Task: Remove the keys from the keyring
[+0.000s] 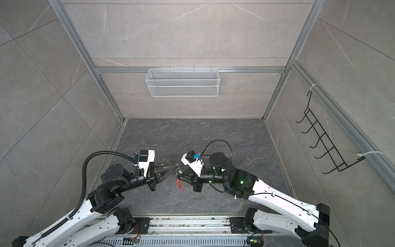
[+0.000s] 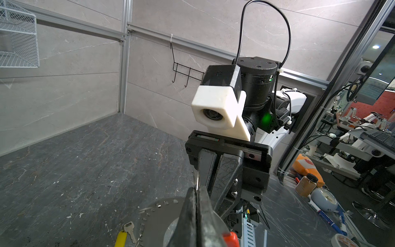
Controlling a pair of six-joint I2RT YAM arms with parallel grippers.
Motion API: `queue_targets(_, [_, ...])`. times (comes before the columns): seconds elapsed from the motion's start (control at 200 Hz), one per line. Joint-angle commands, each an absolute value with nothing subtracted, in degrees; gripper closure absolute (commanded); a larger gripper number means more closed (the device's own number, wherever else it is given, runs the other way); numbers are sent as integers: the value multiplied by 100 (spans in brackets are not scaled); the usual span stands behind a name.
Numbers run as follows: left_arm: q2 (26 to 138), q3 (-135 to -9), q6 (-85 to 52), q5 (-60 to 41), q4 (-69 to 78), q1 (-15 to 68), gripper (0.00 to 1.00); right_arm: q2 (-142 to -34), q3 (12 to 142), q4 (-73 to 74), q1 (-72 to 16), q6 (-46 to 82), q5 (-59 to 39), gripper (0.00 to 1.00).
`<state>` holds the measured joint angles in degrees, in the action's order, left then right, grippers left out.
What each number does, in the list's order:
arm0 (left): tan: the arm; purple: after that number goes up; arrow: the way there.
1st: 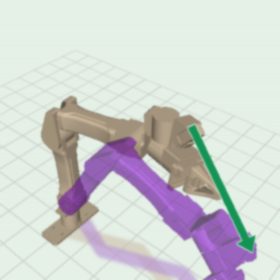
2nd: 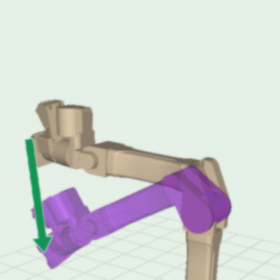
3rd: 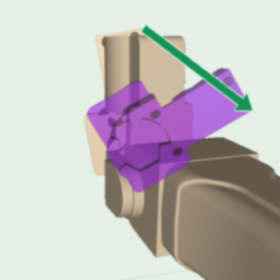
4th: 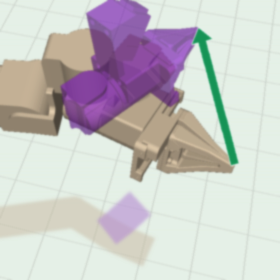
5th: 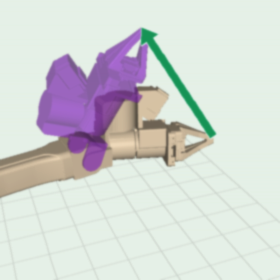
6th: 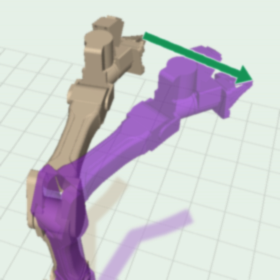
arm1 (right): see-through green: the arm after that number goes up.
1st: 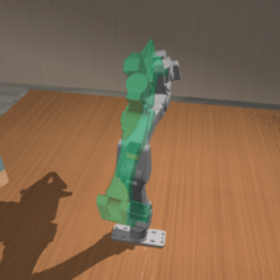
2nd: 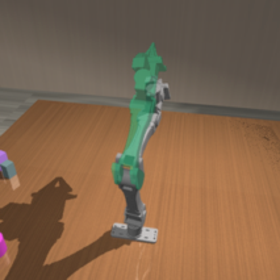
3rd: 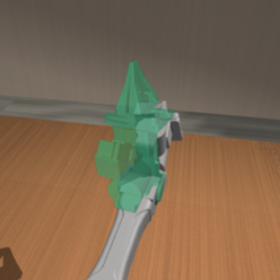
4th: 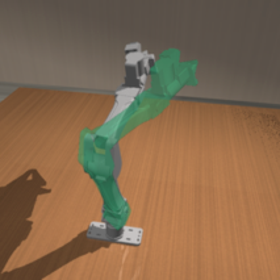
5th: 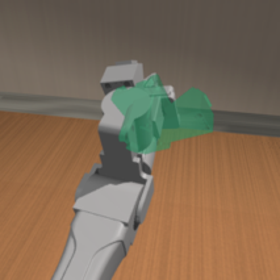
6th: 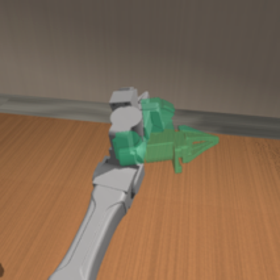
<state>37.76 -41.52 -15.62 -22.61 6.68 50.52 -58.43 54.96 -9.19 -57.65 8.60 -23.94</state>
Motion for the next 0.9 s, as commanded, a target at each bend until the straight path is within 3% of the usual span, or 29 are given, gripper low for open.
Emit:
queue_targets(0.0, [3698, -4217, -1555, -2361, 1230, 5055, 100, -5941, 5480, -1238, -5809, 919, -2356, 100])
queue_targets(0.065, [3691, -4237, -1514, -2407, 1160, 5054, 100, -5921, 5517, -1360, -5805, 884, -2324, 96])
queue_targets(0.16, [3700, -4291, -1450, -2477, 1001, 5054, 100, -5753, 5596, -1581, -5810, 761, -2262, 63])
queue_targets(0.245, [3676, -4293, -1433, -2492, 941, 5054, 100, -5525, 5687, -1758, -5809, 598, -2278, 51])
queue_targets(0.625, [3771, -4326, -1415, -2839, 971, 5054, 100, -5209, 6263, -1580, -5809, 836, -1752, 39])
queue_targets(0.895, [3767, -4298, -1421, -3067, 1028, 5055, 100, -5651, 6290, -1095, -5499, 1192, -2548, 37])
